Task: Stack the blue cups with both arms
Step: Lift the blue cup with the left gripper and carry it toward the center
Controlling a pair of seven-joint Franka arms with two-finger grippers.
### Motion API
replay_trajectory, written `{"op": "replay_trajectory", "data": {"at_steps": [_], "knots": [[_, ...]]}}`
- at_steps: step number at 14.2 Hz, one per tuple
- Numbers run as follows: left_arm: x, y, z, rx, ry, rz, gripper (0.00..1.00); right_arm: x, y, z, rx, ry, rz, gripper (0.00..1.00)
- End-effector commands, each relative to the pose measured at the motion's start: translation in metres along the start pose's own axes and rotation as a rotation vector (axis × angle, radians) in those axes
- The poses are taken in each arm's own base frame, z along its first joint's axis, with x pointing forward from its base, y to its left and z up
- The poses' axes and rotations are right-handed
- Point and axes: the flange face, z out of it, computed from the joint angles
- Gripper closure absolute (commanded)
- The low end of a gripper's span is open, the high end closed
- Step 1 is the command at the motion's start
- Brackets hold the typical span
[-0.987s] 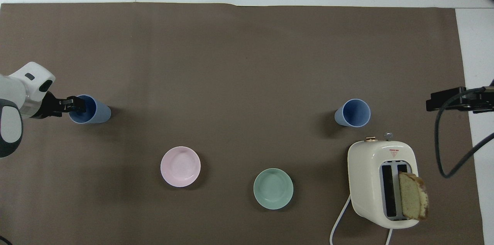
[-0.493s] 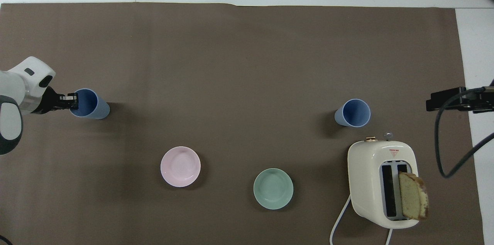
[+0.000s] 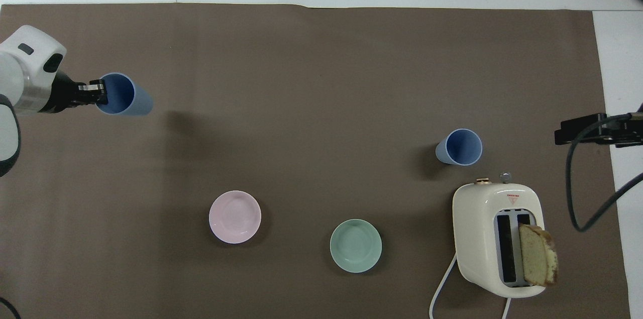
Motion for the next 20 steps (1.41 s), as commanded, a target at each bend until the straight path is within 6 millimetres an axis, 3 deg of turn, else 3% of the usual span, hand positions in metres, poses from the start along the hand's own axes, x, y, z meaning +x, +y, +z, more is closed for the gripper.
{"op": "replay_trajectory", "data": {"at_steps": [1, 5, 8, 10, 13, 20], "knots": [[-0.01, 0.059, 0.003, -0.014, -0.02, -0.027, 1.0, -0.002, 0.001, -0.001, 0.016, 0.014, 0.016, 0.0], [-0.044, 0.155, 0.002, -0.04, -0.027, -0.067, 1.0, -0.002, 0.001, -0.001, 0.016, 0.014, 0.016, 0.0], [-0.075, 0.226, 0.042, -0.002, -0.036, -0.067, 1.0, -0.002, 0.0, -0.001, 0.016, 0.014, 0.014, 0.0], [-0.09, 0.257, 0.062, -0.016, -0.035, -0.048, 1.0, -0.002, 0.001, -0.001, 0.016, 0.014, 0.016, 0.0], [-0.11, 0.284, 0.085, -0.024, -0.044, -0.025, 1.0, -0.002, 0.001, -0.001, 0.016, 0.014, 0.016, 0.0], [-0.134, 0.288, 0.111, -0.019, -0.058, 0.014, 1.0, -0.002, 0.001, -0.001, 0.016, 0.014, 0.016, 0.0]]}}
